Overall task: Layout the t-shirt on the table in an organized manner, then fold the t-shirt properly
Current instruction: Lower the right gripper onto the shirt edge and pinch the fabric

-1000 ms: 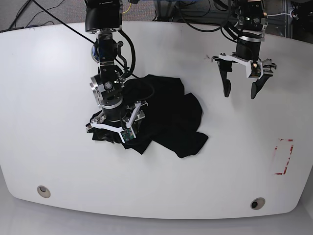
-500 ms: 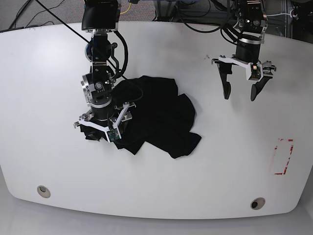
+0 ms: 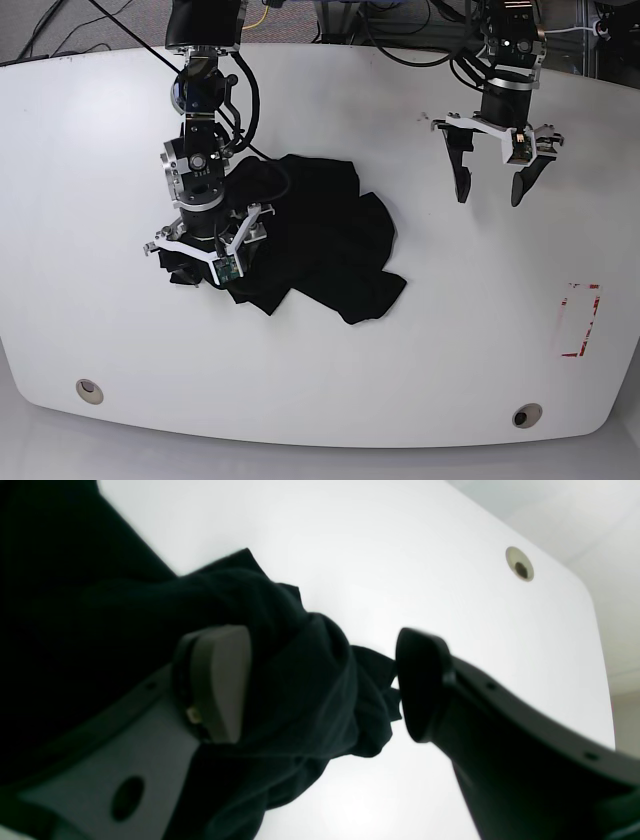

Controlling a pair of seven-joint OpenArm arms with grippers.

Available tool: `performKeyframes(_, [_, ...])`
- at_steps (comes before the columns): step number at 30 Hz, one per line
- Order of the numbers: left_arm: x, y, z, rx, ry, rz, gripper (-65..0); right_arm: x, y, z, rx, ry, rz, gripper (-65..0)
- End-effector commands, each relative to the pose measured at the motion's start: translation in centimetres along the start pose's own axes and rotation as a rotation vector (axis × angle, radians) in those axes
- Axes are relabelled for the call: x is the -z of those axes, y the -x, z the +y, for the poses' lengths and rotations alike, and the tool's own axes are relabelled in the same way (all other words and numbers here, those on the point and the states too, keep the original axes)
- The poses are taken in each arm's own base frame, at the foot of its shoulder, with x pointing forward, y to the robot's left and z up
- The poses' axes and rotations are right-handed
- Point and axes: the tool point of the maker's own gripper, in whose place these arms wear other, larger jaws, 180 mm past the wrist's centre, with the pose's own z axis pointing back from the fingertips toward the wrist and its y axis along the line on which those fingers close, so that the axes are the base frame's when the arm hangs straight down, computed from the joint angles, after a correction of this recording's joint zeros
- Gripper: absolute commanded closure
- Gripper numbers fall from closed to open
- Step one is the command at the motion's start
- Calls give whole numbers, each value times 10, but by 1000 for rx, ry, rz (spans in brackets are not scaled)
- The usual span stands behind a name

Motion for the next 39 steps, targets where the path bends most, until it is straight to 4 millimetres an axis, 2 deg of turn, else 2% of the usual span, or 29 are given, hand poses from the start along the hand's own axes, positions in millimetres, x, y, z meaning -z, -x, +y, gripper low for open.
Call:
performKeyframes(1, [0,-12,0,3,-1,-44,-446,-1,-16,-7,11,18,-50,-430])
performKeyframes(10, [0,-12,0,3,-1,-44,-446,0,-6,-27,95,57,-35,-428])
performKeyframes(12, [0,-12,0,3,-1,-44,-446,2,-2,-24,113,43,-27,-422])
performKeyframes(16, [0,-12,0,3,-1,-44,-446,9,9,-20,113,16,2,-333])
performKeyframes(19, [0,-12,0,3,-1,-44,-446,12,14,-17,114,6,14,-293])
performKeyframes(28, [0,-12,0,3,-1,-44,-446,11,11,-13,147,-17,2,-276])
performKeyframes(31, [-1,-12,1,3,-3,-43,-446,11,11,-12,149,-19,1,-216])
performKeyframes(36, [0,-11,1,3,-3,-42,-446,7,2,-16,149,-7,-23,-10])
performKeyframes(39, [0,-11,1,3,-3,-42,-446,2,-7,-21,145,5,-51,-2])
